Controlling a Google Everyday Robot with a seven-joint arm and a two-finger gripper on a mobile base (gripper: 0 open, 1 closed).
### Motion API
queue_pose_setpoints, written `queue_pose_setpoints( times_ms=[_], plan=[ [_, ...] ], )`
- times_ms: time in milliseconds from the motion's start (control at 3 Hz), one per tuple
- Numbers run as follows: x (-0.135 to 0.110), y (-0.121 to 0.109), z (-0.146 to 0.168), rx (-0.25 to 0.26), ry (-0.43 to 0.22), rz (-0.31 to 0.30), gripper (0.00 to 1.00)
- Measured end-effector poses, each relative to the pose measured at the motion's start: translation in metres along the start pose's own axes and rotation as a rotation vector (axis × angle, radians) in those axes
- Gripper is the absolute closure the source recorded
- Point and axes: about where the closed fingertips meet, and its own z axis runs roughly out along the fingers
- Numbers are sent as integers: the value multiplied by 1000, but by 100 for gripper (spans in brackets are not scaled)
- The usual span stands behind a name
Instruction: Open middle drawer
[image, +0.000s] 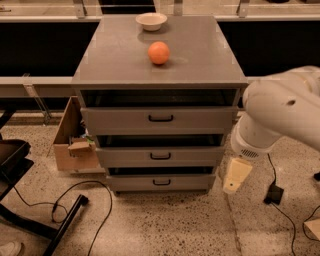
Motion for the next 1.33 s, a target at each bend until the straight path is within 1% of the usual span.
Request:
queue_pose_setpoints(
  times_ms=[333,667,1000,1333],
  plan=[
    [-12,-4,31,37,-24,17,0],
    [-15,-5,33,43,-31,22,0],
    [-14,1,51,1,-26,34,0],
    [-6,13,107,-45,-3,35,0]
  ],
)
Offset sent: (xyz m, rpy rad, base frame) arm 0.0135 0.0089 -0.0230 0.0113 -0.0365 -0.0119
